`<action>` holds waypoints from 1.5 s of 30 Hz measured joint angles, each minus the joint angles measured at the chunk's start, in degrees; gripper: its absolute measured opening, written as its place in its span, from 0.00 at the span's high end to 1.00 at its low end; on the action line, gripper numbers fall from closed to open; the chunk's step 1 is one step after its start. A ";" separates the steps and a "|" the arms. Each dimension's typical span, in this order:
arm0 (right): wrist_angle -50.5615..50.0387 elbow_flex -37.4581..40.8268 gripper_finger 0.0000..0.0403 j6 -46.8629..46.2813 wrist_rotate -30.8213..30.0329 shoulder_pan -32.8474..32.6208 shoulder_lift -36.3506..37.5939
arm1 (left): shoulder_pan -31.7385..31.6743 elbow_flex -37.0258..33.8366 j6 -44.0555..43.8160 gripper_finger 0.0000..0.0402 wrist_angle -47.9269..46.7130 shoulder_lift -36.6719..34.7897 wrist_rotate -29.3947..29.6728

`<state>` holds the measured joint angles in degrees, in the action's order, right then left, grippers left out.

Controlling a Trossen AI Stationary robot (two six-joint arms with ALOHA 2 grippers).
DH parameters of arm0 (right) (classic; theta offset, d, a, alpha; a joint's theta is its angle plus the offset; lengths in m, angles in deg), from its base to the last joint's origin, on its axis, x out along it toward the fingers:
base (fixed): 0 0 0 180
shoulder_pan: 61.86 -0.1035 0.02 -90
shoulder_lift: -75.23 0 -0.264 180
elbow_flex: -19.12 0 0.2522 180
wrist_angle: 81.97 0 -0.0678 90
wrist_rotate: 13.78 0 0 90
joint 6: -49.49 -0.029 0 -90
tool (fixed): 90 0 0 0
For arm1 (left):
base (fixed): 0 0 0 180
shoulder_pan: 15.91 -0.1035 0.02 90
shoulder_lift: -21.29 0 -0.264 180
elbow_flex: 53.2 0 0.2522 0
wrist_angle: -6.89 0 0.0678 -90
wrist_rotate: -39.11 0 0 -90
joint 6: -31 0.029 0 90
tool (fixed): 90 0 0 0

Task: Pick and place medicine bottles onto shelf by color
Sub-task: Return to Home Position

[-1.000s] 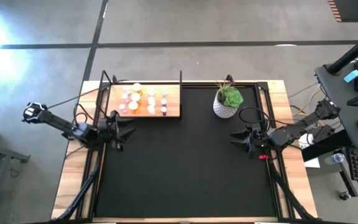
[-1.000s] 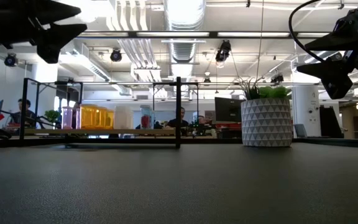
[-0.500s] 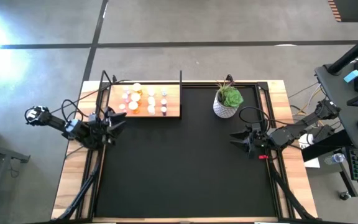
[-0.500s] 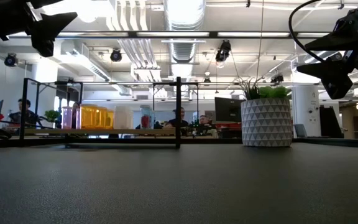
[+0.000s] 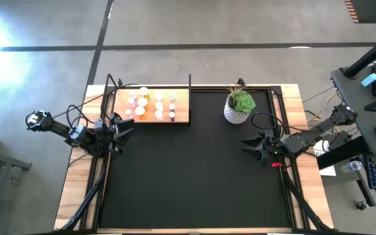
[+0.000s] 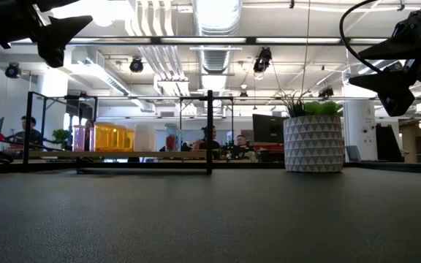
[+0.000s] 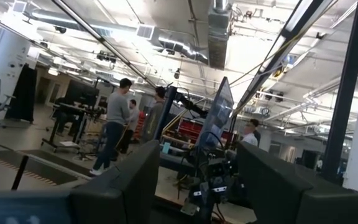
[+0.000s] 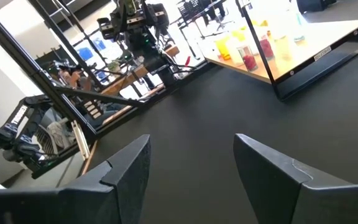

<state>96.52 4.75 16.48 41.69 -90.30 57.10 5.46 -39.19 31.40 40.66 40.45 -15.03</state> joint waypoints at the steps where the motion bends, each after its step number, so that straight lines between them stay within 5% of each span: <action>1: 0.00 0.00 0.46 0.00 0.00 -0.01 0.00 | 0.00 0.00 0.00 0.50 -0.04 0.19 -0.01; 45: 0.00 0.00 0.46 0.00 0.00 -0.02 -0.02 | 0.00 -0.02 0.00 0.50 -0.02 2.56 -0.12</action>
<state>96.52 4.75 16.48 41.69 -90.32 57.08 5.46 -39.21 31.40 40.63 43.00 -15.15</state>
